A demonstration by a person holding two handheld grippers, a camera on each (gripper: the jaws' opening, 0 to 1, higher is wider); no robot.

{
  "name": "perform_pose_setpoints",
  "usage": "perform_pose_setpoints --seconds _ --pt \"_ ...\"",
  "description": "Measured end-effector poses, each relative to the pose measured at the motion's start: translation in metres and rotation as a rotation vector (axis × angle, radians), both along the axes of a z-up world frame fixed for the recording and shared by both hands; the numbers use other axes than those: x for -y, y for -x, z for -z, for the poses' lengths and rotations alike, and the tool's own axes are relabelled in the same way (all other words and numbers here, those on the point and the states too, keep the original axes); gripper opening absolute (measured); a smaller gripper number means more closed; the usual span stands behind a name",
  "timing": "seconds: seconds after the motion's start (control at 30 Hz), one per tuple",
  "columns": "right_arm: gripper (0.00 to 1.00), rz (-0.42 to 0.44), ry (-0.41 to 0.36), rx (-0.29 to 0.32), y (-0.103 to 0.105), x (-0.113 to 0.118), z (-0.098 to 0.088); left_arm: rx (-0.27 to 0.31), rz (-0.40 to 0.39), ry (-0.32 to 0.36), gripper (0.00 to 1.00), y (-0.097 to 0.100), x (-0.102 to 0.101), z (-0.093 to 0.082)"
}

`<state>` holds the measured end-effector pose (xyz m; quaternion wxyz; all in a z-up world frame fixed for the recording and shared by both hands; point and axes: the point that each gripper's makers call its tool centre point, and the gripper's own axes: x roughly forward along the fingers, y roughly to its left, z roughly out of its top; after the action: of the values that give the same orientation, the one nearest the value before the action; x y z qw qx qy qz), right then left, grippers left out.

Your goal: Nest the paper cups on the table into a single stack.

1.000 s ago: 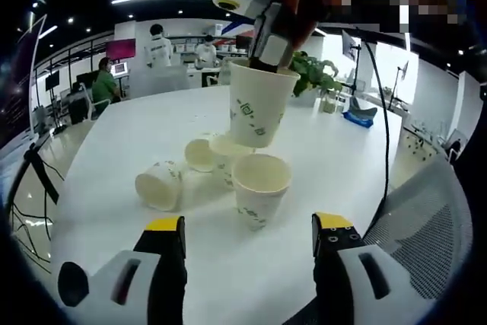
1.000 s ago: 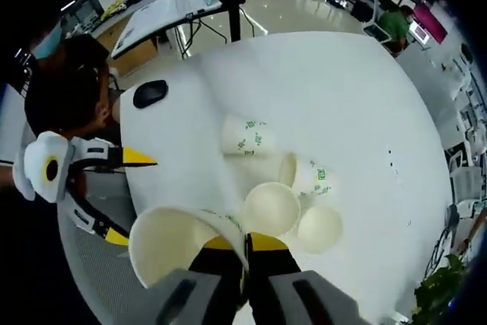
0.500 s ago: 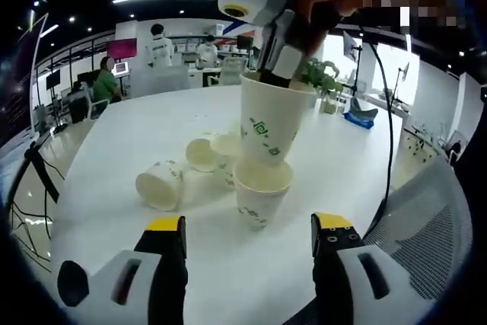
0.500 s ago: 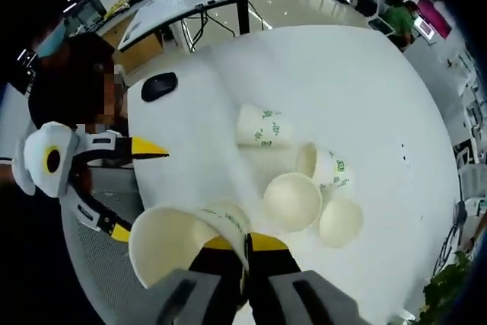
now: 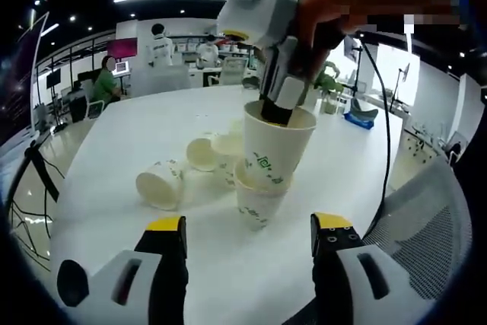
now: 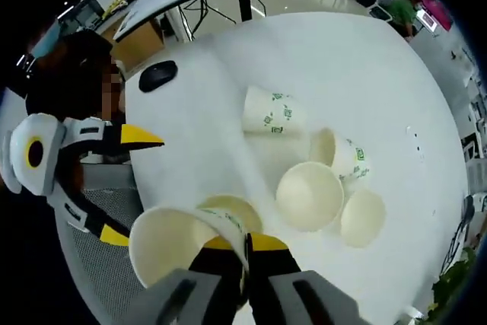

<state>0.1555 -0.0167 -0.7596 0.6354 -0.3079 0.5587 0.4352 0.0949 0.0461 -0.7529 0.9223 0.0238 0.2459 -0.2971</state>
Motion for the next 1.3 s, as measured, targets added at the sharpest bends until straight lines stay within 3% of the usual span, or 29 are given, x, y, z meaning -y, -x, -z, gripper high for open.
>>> perform_pose_setpoints --seconds 0.37,0.77,1.1,1.3 --pt "0.00 -0.009 0.022 -0.013 -0.002 -0.001 0.016 -0.004 -0.002 0.003 0.63 0.002 0.000 -0.002" --pt "0.03 -0.027 0.025 -0.027 0.000 -0.003 0.017 -0.009 -0.007 0.002 0.63 0.001 -0.002 -0.002" --pt "0.05 -0.020 0.019 -0.024 -0.001 0.000 0.013 -0.010 -0.005 -0.002 0.63 0.001 -0.001 -0.001" --pt "0.07 -0.009 0.003 -0.005 -0.001 0.001 0.000 -0.012 -0.006 -0.001 0.63 0.000 -0.001 0.001"
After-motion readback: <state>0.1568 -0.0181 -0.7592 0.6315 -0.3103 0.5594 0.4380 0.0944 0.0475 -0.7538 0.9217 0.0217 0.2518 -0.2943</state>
